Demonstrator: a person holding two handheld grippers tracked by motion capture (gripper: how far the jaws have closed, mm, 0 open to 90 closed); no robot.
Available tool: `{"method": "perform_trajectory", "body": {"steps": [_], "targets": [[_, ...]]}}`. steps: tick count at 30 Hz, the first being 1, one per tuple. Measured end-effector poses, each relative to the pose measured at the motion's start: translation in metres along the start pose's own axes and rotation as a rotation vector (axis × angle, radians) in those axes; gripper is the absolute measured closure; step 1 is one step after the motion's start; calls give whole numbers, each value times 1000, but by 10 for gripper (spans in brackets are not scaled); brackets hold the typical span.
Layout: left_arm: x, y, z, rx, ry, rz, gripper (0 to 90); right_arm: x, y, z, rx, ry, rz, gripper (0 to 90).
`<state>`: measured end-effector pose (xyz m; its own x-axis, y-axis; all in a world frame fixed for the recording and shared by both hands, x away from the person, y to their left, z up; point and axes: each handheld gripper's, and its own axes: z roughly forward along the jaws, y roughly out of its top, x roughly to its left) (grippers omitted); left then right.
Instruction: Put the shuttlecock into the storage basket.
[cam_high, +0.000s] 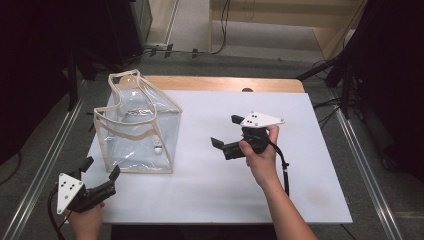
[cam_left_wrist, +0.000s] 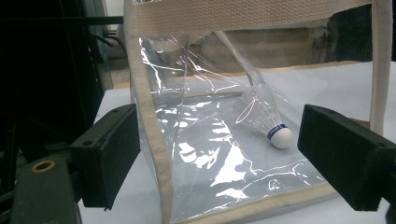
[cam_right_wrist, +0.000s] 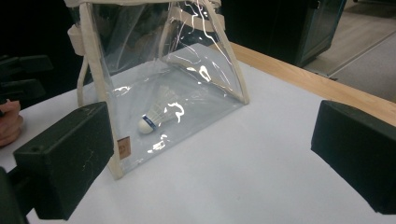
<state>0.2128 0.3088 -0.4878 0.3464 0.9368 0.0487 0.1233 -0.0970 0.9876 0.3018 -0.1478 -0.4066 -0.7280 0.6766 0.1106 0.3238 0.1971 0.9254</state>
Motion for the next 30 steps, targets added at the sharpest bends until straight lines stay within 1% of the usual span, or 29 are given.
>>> {"method": "perform_trajectory", "body": {"steps": [5, 14, 21, 30], "targets": [[0, 0, 0, 0, -1, 2, 137, -5, -7, -6, -4, -14, 4, 0], [0, 0, 0, 1, -1, 3, 137, -12, -20, -17, -6, -25, 24, 0], [-1, 0, 0, 2, 1, 6, 137, -19, -31, -25, -7, -46, 39, 0], [-1, 0, 0, 3, 2, 8, 137, -24, -46, -34, -4, -64, 51, 0]]}}
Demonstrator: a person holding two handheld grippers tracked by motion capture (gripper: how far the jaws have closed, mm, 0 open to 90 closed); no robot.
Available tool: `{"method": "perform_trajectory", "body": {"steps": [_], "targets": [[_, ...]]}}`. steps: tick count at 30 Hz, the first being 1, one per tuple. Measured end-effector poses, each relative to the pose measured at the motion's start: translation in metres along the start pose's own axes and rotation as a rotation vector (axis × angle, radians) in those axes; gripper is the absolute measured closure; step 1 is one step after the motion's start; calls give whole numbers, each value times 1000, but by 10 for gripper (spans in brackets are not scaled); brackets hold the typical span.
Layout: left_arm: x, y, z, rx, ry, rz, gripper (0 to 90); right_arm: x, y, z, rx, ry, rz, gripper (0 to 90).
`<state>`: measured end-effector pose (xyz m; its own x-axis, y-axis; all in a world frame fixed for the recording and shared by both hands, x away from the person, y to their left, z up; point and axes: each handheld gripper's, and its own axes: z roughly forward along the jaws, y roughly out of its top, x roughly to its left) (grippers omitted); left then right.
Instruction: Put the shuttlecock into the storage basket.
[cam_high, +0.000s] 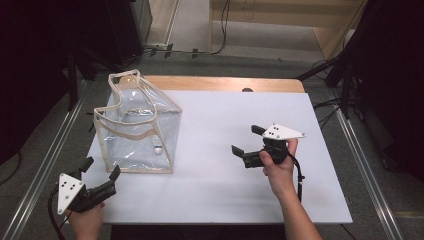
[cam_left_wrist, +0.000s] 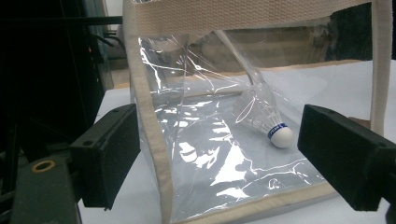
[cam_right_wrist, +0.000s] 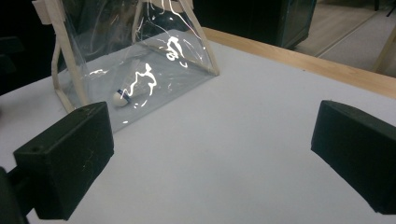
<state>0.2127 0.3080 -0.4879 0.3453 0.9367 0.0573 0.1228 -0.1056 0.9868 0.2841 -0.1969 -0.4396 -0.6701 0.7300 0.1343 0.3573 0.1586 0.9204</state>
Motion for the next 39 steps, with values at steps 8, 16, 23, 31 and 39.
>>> {"method": "perform_trajectory", "body": {"steps": [8, 16, 23, 31, 39], "targets": [[0, 0, 0, 2, 0, 2, 137, -8, -13, -12, -4, -28, 18, 0], [0, 0, 0, 2, 1, 2, 137, -16, -27, -24, -3, -56, 34, 0], [-1, 0, 0, 2, 2, 4, 137, -22, -39, -35, -21, -82, 46, 0], [0, 0, 0, 2, 5, 0, 137, -28, -53, -52, -32, -112, 58, 0], [0, 0, 0, 3, 9, 2, 137, -36, -74, -70, -35, -149, 87, 0]]}}
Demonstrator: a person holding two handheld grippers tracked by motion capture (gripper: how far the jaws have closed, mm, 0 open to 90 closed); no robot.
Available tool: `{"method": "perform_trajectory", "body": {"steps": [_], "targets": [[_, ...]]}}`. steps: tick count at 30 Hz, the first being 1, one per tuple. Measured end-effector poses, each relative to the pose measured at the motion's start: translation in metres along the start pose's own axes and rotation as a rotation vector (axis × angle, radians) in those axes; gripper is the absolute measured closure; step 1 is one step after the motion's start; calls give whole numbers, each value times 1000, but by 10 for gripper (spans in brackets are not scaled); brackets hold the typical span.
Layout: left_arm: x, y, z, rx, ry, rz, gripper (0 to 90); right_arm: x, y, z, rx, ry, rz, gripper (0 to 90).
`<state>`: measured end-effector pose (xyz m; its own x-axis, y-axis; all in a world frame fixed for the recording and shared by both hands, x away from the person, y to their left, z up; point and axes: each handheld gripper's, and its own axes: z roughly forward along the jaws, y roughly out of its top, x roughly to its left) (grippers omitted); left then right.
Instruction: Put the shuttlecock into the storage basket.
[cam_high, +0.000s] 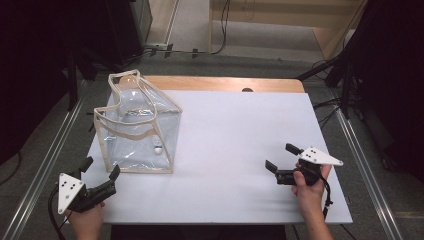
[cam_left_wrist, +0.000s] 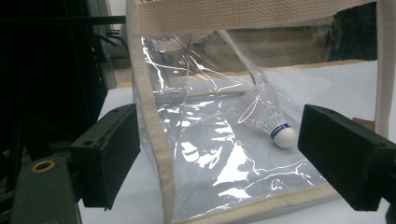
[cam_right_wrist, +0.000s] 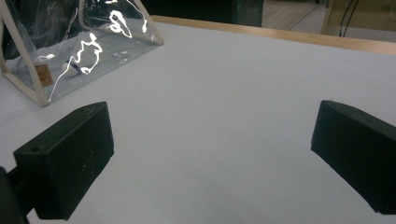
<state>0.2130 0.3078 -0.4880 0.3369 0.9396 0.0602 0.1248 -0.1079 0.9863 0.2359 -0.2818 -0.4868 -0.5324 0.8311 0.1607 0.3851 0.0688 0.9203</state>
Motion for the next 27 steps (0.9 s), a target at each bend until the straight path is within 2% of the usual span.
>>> {"method": "perform_trajectory", "body": {"steps": [4, 16, 21, 24, 27], "targets": [[0, 0, 0, 1, 2, 2, 137, -10, -9, -11, -4, -17, 32, 0], [-1, 0, 0, 3, 3, 4, 137, -22, -23, -34, -23, -50, 24, 0], [-1, 0, 0, 2, 2, 4, 137, -28, -28, -42, -36, -75, 40, 0], [-1, 0, 0, 4, 2, 6, 137, -32, -33, -54, -60, -75, 55, 0], [-1, 0, 1, 3, 2, 6, 137, -37, -38, -67, -73, -99, 67, 0]]}}
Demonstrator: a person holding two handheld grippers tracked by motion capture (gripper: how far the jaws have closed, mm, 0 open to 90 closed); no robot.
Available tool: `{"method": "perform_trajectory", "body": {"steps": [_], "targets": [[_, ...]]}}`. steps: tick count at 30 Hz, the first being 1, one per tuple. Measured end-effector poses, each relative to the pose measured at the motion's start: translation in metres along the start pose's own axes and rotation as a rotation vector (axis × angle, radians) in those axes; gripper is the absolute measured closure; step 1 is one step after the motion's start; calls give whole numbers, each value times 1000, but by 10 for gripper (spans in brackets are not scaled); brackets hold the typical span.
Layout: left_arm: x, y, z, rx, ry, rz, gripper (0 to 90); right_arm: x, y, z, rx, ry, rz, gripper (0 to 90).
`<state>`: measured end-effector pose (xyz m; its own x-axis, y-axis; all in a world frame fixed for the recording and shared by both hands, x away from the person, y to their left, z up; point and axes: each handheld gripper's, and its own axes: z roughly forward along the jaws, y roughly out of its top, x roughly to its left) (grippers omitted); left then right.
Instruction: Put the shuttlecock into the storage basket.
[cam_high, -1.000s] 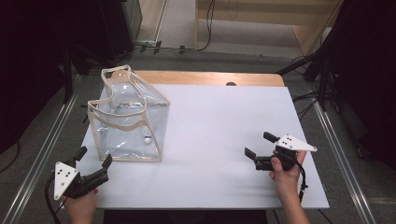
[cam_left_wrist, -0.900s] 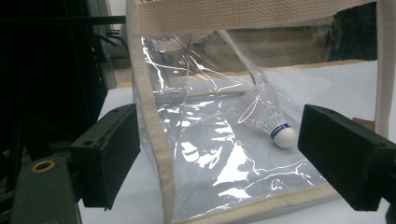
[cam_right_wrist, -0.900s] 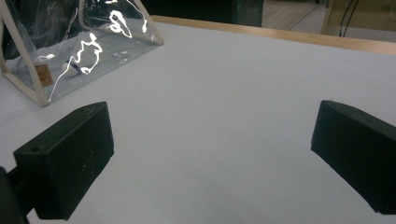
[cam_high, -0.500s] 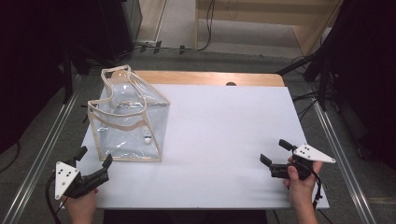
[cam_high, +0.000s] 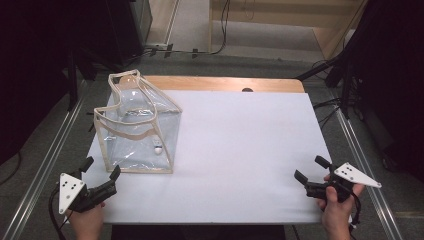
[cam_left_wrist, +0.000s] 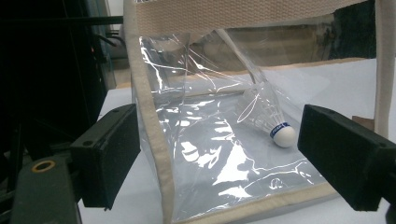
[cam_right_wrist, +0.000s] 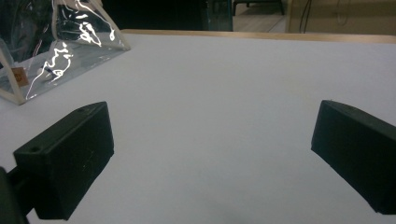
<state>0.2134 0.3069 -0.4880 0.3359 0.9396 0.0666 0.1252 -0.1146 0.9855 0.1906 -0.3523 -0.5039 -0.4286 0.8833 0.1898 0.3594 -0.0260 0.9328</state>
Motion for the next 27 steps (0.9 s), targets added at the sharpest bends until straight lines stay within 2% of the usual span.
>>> {"method": "perform_trajectory", "body": {"steps": [5, 8, 12, 15, 24, 27], "targets": [[0, 0, 0, 4, -1, 3, 137, -12, -7, -20, -8, -46, 23, 0], [0, 0, 0, 3, -3, 2, 137, -17, -10, -26, 4, -79, 8, 0], [0, 0, 0, 3, -1, 0, 137, -22, -12, -31, -4, -92, 13, 0], [0, 0, 0, 2, -1, -1, 137, -27, -14, -33, -13, -85, 9, 0], [1, 0, -1, -2, -6, -10, 137, -38, -17, -38, -21, -124, 31, 0], [2, 0, -2, -5, -7, -16, 137, -37, -17, -36, -12, -122, 21, 0]]}}
